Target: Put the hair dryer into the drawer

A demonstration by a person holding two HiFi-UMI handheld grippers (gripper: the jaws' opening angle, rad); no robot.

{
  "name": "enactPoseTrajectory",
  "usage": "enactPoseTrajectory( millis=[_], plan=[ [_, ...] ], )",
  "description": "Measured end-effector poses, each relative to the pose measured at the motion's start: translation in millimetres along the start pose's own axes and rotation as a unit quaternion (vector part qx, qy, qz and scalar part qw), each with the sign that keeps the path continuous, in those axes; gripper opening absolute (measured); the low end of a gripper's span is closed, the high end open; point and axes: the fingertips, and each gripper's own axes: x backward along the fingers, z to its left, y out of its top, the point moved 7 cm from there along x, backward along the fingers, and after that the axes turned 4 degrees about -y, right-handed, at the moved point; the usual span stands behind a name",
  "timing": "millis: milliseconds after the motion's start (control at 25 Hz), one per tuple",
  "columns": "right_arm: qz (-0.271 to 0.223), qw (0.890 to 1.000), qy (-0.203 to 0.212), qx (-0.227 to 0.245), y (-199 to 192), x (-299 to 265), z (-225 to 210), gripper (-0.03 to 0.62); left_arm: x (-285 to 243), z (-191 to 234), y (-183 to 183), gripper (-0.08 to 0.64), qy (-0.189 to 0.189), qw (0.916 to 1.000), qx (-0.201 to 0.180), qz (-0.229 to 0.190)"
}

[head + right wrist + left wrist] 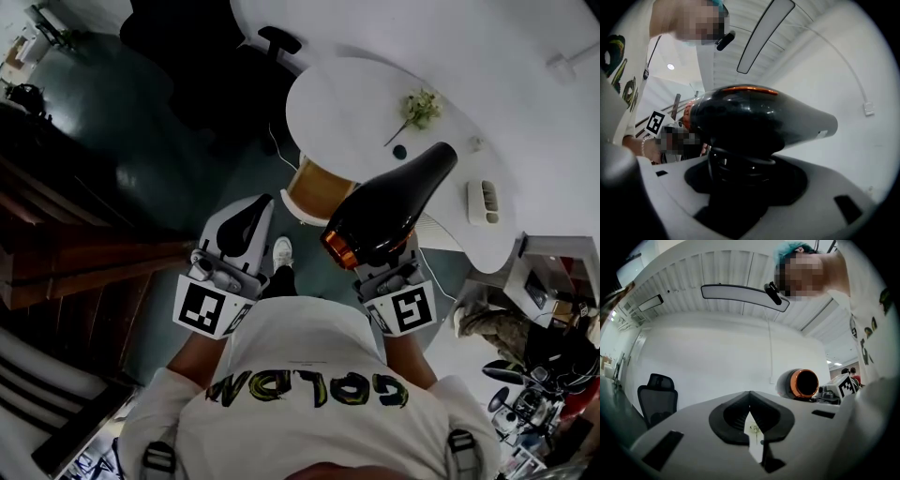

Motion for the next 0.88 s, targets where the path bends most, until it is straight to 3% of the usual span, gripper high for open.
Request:
enactPoseTrajectory(
  millis=[400,880],
  plan=[
    [0.005,0.999,-0.043,-0.013,1.3,-61.3,-31.4,0.278,-61.7,61.7,2.0,0.011,-0.043,0.999,0.007,0.008],
    [0.033,0.998,-0.042,-0.023,-15.4,-73.8,-79.6,0.278,-117.3,63.2,-19.8,0.011,-0.055,0.9978,0.02,0.03]
  ],
)
